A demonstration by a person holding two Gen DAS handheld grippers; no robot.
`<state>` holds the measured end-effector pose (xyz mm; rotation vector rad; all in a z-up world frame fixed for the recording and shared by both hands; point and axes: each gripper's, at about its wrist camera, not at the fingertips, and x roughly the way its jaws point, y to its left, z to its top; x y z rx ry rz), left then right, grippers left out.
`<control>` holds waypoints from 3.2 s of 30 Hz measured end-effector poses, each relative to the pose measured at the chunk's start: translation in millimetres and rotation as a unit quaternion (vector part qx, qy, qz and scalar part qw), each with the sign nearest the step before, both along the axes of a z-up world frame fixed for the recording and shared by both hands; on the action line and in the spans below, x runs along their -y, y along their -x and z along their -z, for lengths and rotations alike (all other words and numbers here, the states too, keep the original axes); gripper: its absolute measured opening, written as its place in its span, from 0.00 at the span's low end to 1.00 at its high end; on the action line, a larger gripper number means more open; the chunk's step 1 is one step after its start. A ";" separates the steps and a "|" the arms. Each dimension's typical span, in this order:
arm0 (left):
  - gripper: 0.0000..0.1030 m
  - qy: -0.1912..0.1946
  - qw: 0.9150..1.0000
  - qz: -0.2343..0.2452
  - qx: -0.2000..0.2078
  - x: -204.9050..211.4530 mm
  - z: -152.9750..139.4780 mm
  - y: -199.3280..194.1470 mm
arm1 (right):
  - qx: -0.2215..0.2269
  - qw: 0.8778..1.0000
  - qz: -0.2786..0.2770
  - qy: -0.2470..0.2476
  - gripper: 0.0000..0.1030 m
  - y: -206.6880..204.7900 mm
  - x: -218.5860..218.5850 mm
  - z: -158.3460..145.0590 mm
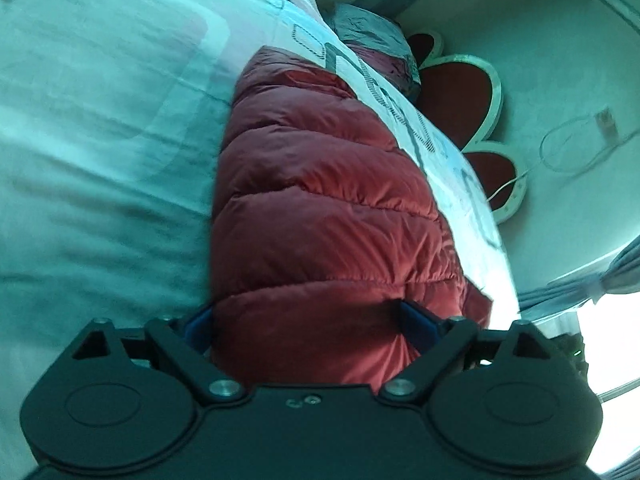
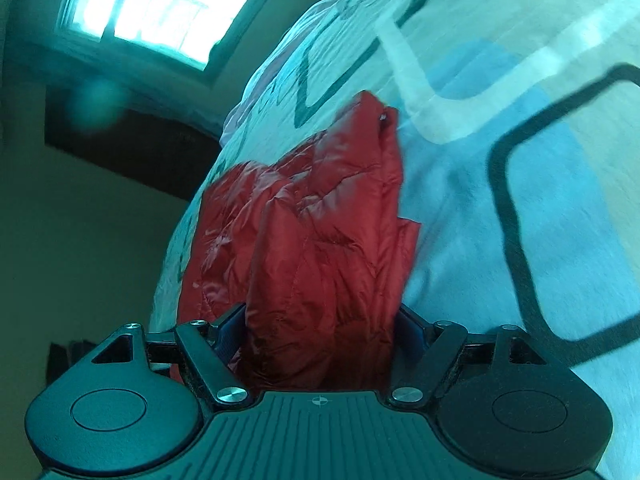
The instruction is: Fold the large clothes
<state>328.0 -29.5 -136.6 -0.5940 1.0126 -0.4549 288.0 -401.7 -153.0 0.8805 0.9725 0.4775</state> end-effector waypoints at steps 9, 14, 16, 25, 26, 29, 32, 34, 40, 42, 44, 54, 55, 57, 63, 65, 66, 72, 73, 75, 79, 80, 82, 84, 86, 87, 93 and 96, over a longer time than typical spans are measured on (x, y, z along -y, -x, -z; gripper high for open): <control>0.71 -0.104 0.994 0.024 0.035 29.9 -20.3 5.5 | -0.003 1.000 -0.002 -0.010 0.41 2.6 -5.7 7.3; 0.71 -0.114 0.992 0.025 0.039 30.4 -21.9 4.9 | -0.002 1.000 -0.002 -0.011 0.41 -2.7 -7.0 12.4; 0.71 -0.115 0.992 0.026 0.040 30.8 -22.4 5.3 | -0.002 1.000 -0.002 -0.011 0.41 -2.5 -4.7 11.4; 0.71 -0.101 0.993 0.038 0.044 24.6 -17.4 3.4 | 0.001 1.000 0.008 0.018 0.41 3.5 -12.9 -0.4; 0.71 -0.097 0.993 0.041 0.046 23.2 -16.7 2.9 | 0.002 1.000 0.010 0.024 0.41 4.6 -15.6 -2.9; 0.68 -0.083 0.994 0.051 0.054 15.8 -16.3 2.2 | 0.005 0.999 0.021 0.037 0.37 8.7 -24.1 -11.4; 0.63 -0.063 0.993 0.065 0.078 1.6 -24.9 5.6 | 0.026 0.998 0.031 0.043 0.32 16.8 -36.0 -33.0; 0.63 -0.050 0.992 0.070 0.091 -15.1 -33.0 6.2 | 0.035 0.997 0.030 0.057 0.32 19.3 -50.4 -46.3; 0.63 -0.032 0.991 0.056 0.114 -98.9 -51.9 -1.0 | 0.067 0.995 0.014 0.072 0.31 4.4 -129.7 -80.2; 0.63 -0.030 0.992 0.043 0.117 -133.4 -54.4 -3.3 | 0.074 0.995 0.003 0.072 0.31 -8.9 -163.3 -85.6; 0.63 -0.028 0.993 0.027 0.115 -169.0 -54.4 -5.7 | 0.080 0.994 -0.013 0.076 0.31 -24.6 -204.1 -88.1; 0.63 -0.035 0.995 -0.020 0.093 -295.9 -34.0 -11.2 | 0.074 0.992 -0.075 0.072 0.31 -81.9 -350.9 -63.4; 0.63 -0.035 0.996 -0.023 0.083 -305.3 -25.8 -14.3 | 0.065 0.992 -0.077 0.071 0.31 -85.4 -358.9 -56.4; 0.64 -0.031 0.997 -0.030 0.063 -317.0 -8.0 -19.4 | 0.047 0.993 -0.076 0.075 0.31 -91.1 -370.2 -39.7; 0.74 -0.019 0.997 -0.031 0.061 -319.3 4.1 -22.0 | 0.026 0.996 -0.055 0.067 0.34 -92.8 -364.6 -19.4; 0.76 -0.024 0.997 -0.033 0.063 -318.9 0.3 -25.3 | 0.033 0.994 -0.056 0.086 0.37 -87.2 -361.5 -29.3; 0.79 -0.032 0.996 -0.039 0.067 -320.6 -3.7 -22.9 | 0.041 0.992 -0.050 0.105 0.47 -82.5 -362.8 -38.5; 0.67 -0.058 0.984 -0.082 0.150 -352.1 -48.7 5.3 | 0.109 0.983 -0.011 0.146 0.48 -60.0 -330.8 -88.1; 0.64 -0.052 0.982 -0.073 0.169 -349.6 -57.4 4.6 | 0.121 0.981 -0.017 0.153 0.42 -60.0 -334.8 -95.0; 0.58 -0.066 0.978 -0.033 0.193 -332.6 -70.4 -4.9 | 0.140 0.975 -0.043 0.167 0.08 -62.9 -345.7 -105.7; 0.52 -0.133 0.968 0.034 0.211 -290.6 -68.5 -23.6 | 0.191 0.950 -0.104 0.224 0.08 -67.0 -384.9 -115.1; 0.51 -0.147 0.965 0.045 0.212 -283.1 -64.7 -26.5 | 0.199 0.943 -0.117 0.240 0.08 -69.4 -394.5 -113.3; 0.48 -0.183 0.960 0.060 0.202 -273.4 -53.6 -32.4 | 0.195 0.928 -0.124 0.292 0.08 -68.6 -404.9 -99.2; 0.49 -0.210 0.955 0.071 0.197 -268.6 -41.4 -34.7 | 0.166 0.925 -0.108 0.325 0.08 -77.0 -407.2 -77.3; 0.49 -0.212 0.954 0.073 0.197 -271.8 -33.7 -31.6 | 0.136 0.934 -0.090 0.319 0.07 -81.8 -400.6 -58.9; 0.48 -0.212 0.954 0.072 0.198 -273.3 -32.5 -31.4 | 0.125 0.936 -0.083 0.319 0.07 -83.5 -398.4 -51.3; 0.46 -0.214 0.954 0.069 0.200 -278.9 -39.0 -24.3 | 0.106 0.947 -0.049 0.298 0.08 -74.8 -389.7 -50.5; 0.46 -0.194 0.952 0.069 0.225 -286.0 -61.1 -3.4 | 0.136 0.950 -0.031 0.281 0.08 -53.4 -382.6 -85.5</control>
